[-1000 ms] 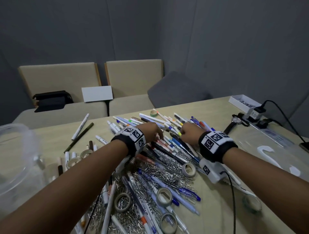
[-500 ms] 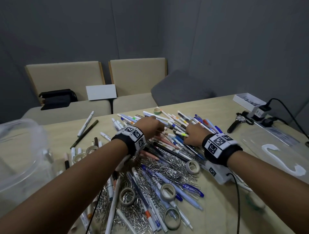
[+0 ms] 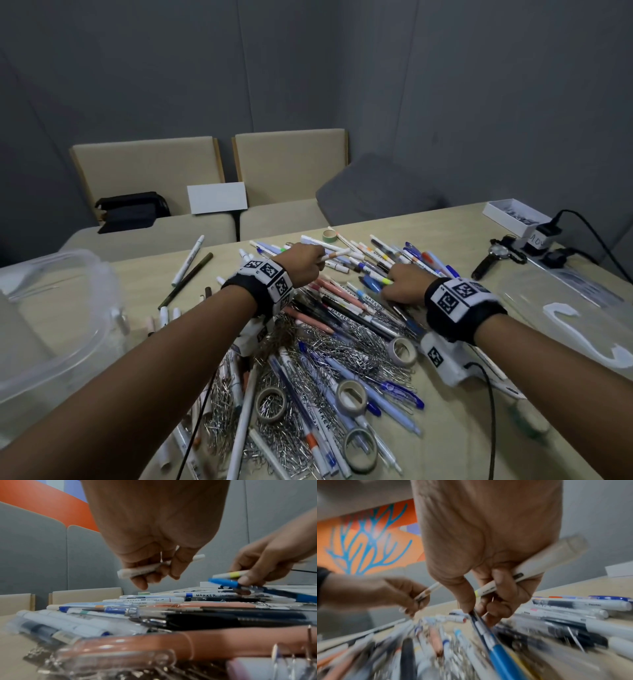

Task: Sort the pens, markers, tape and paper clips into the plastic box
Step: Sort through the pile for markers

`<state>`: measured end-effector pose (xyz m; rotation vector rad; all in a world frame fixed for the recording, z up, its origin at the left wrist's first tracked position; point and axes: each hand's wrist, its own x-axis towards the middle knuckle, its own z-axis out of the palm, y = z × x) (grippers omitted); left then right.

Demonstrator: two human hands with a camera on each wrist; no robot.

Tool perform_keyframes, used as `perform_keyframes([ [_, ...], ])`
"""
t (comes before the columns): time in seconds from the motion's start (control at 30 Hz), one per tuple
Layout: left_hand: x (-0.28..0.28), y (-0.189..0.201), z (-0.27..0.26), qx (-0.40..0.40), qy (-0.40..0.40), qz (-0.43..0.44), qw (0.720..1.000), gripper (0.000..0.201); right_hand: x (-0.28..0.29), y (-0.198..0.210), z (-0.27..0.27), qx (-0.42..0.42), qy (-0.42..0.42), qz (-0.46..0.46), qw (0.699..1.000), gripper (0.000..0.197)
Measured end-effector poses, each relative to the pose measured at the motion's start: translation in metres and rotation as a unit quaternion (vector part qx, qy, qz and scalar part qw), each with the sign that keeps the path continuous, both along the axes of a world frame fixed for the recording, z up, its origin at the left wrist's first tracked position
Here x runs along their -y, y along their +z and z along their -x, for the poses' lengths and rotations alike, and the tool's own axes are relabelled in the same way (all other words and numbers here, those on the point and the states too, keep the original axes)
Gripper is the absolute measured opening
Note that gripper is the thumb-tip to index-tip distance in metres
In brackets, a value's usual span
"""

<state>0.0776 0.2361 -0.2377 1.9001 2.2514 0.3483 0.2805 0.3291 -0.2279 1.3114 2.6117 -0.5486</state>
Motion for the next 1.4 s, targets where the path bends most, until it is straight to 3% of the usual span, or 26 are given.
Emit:
perform_keyframes([
  [0.07, 0.001, 0.002, -0.002, 0.002, 0.001, 0.0, 1.0, 0.021, -0.005, 0.007, -0.004, -0.016, -0.012, 0.013, 1.0, 0.018],
  [0.17, -0.002, 0.005, -0.006, -0.004, -0.011, 0.009, 1.0, 0.022, -0.011, 0.015, -0.011, -0.109, -0.042, 0.087, 0.989, 0.011],
  [0.3, -0.012, 0.004, -0.017, -0.014, -0.041, 0.026, 0.999, 0.021, -0.017, 0.02, -0.013, -0.172, -0.041, 0.083, 0.981, 0.022],
  [0.5, -0.025, -0.002, -0.034, -0.062, -0.089, 0.088, 0.99, 0.024, -0.005, 0.012, -0.011, -0.126, -0.028, 0.092, 0.987, 0.022],
  [0.63, -0.03, -0.004, -0.035, -0.058, -0.1, 0.128, 0.985, 0.022, 0.0, 0.002, -0.005, -0.025, 0.033, -0.006, 0.999, 0.028],
  [0.73, -0.029, -0.002, -0.036, -0.073, -0.114, 0.154, 0.979, 0.019, 0.003, -0.007, 0.003, -0.023, 0.032, -0.031, 0.999, 0.015],
  [0.83, -0.028, -0.003, -0.036, -0.121, -0.124, 0.165, 0.971, 0.022, 0.007, -0.012, 0.006, 0.005, 0.03, -0.032, 0.999, 0.028],
  [0.97, -0.019, -0.006, -0.034, -0.175, -0.128, 0.143, 0.966, 0.022, 0.009, -0.015, 0.006, 0.023, 0.022, -0.036, 0.999, 0.03],
  [1.17, 0.012, 0.025, -0.027, -0.221, -0.098, 0.055, 0.969, 0.028, 0.008, -0.012, 0.002, -0.012, 0.014, -0.04, 0.999, 0.018],
  [1.4, 0.06, 0.077, -0.031, -0.17, -0.009, 0.019, 0.985, 0.029, 0.014, -0.007, 0.001, 0.052, 0.041, -0.096, 0.993, 0.024],
])
